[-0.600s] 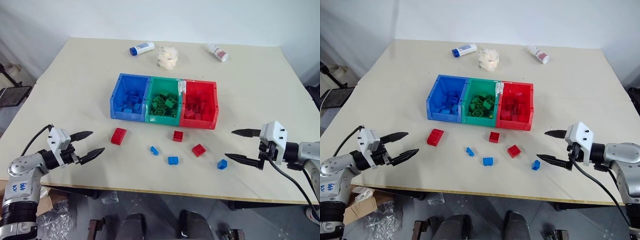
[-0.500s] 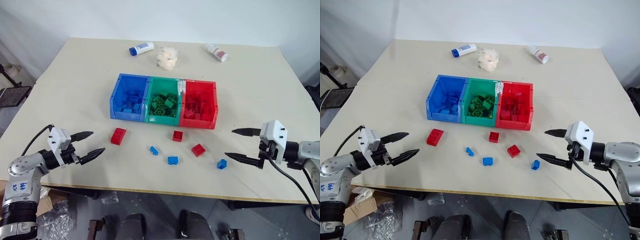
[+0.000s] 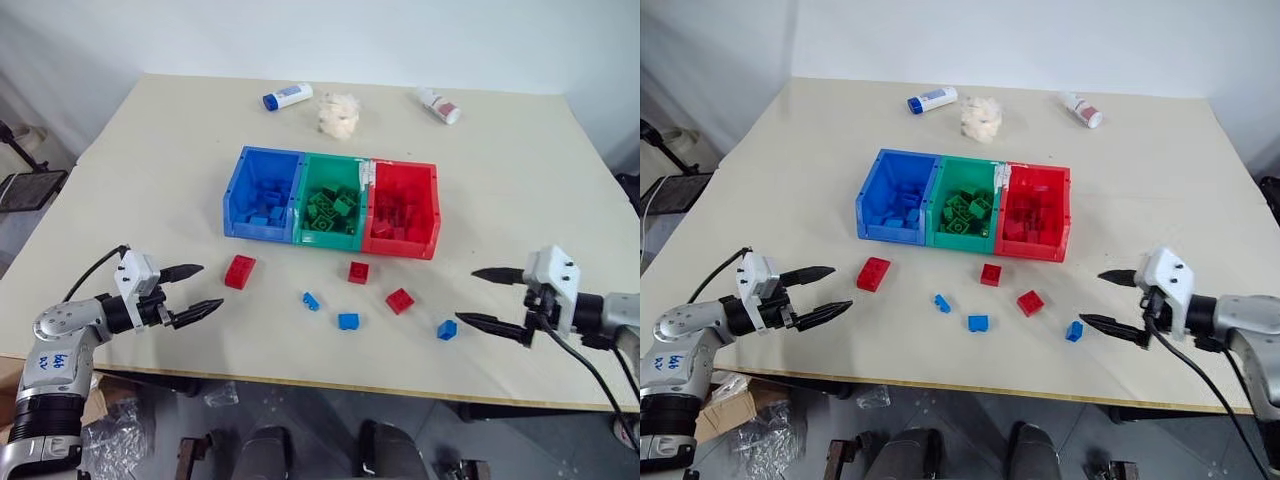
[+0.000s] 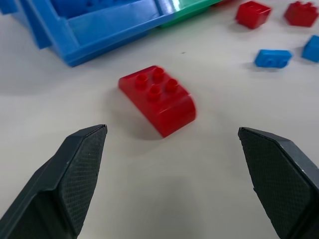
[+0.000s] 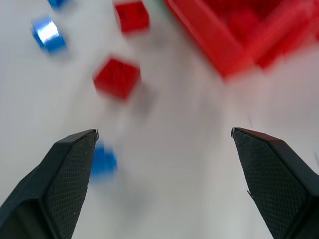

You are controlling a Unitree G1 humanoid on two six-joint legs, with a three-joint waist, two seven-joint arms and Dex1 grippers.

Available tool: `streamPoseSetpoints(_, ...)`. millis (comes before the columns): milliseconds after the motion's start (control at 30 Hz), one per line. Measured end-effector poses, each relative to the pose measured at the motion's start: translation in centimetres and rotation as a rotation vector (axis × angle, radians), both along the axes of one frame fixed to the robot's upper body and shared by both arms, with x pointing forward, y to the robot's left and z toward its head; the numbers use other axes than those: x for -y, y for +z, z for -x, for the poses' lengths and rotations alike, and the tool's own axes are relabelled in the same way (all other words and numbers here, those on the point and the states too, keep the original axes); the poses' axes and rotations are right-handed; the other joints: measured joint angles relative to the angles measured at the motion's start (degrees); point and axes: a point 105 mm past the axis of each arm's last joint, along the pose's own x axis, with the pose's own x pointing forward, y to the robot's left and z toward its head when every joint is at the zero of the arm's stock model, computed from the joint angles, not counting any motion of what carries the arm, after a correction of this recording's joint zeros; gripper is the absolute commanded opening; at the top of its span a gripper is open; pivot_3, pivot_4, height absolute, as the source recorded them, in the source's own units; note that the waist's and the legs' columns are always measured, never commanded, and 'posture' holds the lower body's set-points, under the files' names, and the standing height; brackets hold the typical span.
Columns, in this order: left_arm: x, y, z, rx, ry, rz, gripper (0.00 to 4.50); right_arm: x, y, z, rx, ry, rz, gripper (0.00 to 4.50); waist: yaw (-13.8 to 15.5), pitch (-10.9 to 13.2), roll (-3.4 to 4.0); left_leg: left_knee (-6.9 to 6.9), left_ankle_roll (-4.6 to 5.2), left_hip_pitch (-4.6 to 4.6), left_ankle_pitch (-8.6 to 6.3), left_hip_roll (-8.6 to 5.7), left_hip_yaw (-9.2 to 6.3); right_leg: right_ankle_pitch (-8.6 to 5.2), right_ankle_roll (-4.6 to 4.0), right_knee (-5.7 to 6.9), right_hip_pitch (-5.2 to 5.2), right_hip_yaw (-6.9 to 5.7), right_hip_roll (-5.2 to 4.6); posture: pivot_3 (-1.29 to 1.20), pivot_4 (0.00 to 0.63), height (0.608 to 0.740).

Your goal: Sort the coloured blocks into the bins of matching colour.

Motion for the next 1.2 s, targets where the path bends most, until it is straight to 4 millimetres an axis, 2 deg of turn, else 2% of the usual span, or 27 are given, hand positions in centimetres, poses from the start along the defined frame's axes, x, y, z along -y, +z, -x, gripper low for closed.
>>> streamPoseSetpoints(133,0.0,0.4,-0.3,0.024,-0.028,0.021,4.5,1.4,0.1,2.4,-0.039,-0.028,0.051,4.48,0.5,0.0,0.0,0.05,-0.01,0.02,0.0,0.02,0.02,0.0,0.0,0.02,0.02,0.02,0.01,0.0,0.15,0.74)
streamPoseSetpoints(267,0.6,0.5,-0.3,0.039,-0.079,0.058,4.5,0.6,0.7,2.9,-0.033,-0.011,0.055,4.48,0.1,0.0,-0.02,0.2,0.03,0.04,-0.02,0.03,0.13,0.01,0.0,0.04,0.02,0.17,0.01,0.0,0.15,0.74)
streamPoseSetpoints(433,1.0,0.5,0.3,0.034,-0.141,0.091,4.5,-1.0,0.4,2.3,-0.056,0.014,0.047,4.48,-0.1,0.1,-0.09,0.38,0.04,0.05,-0.03,0.06,0.11,0.02,-0.02,0.04,0.0,0.23,0.01,0.0,0.15,0.74)
streamPoseSetpoints(533,1.1,0.3,0.8,0.025,-0.17,0.095,4.5,-3.4,0.1,1.2,-0.057,0.111,0.047,4.48,-0.8,0.1,-0.09,0.49,0.05,0.04,-0.04,0.08,0.13,0.03,-0.04,0.07,-0.01,0.27,0.01,0.0,0.15,0.74)
streamPoseSetpoints(600,1.2,-0.2,1.4,0.012,-0.191,0.095,4.5,-4.8,-0.8,0.6,-0.073,0.171,0.059,4.48,-1.0,0.1,-0.1,0.58,0.06,0.03,-0.09,0.1,0.12,0.03,-0.04,0.12,-0.02,0.27,0.01,0.0,0.15,0.74)
streamPoseSetpoints(733,1.2,-0.5,2.6,0.012,-0.206,0.115,4.5,-5.1,-2.8,-0.2,-0.128,0.196,0.08,4.48,-0.9,0.1,-0.11,0.86,0.19,-0.07,-0.32,0.1,0.15,0.07,0.04,0.44,-0.04,0.31,0.0,0.0,0.15,0.74)
streamPoseSetpoints(833,1.6,-0.3,3.3,0.031,-0.21,0.133,4.5,-5.5,-3.9,-1.2,-0.138,0.216,0.09,3.9,-0.9,0.1,-0.12,0.95,0.3,-0.1,-0.39,0.08,0.23,0.13,0.14,0.36,-0.03,0.42,0.0,0.0,0.15,0.74)
streamPoseSetpoints(900,1.7,-0.5,3.8,0.027,-0.202,0.136,4.5,-5.3,-4.8,-1.3,-0.162,0.215,0.097,3.24,-0.8,0.1,-0.11,0.93,0.3,-0.1,-0.41,0.07,0.23,0.13,0.15,0.34,-0.02,0.42,0.0,0.0,0.15,0.74)
streamPoseSetpoints(1100,1.5,-0.6,4.2,0.036,-0.168,0.146,4.5,-4.9,-4.9,-1.5,-0.151,0.222,0.1,1.07,-0.9,0.1,-0.11,0.98,0.31,-0.09,-0.44,0.09,0.25,0.13,0.14,0.35,-0.02,0.43,0.0,0.0,0.15,0.74)
streamPoseSetpoints(1133,1.5,-0.5,4.2,0.039,-0.164,0.147,4.5,-4.9,-4.9,-1.5,-0.151,0.223,0.1,0.9,-0.9,0.1,-0.11,0.98,0.31,-0.09,-0.44,0.09,0.25,0.13,0.14,0.36,-0.02,0.44,0.0,0.0,0.15,0.74)
streamPoseSetpoints(1200,1.5,-0.4,4.2,0.044,-0.164,0.153,4.5,-5.0,-4.9,-1.5,-0.15,0.221,0.095,0.91,-0.9,0.1,-0.11,0.99,0.31,-0.08,-0.44,0.09,0.26,0.13,0.14,0.37,-0.03,0.44,0.0,0.0,0.15,0.74)
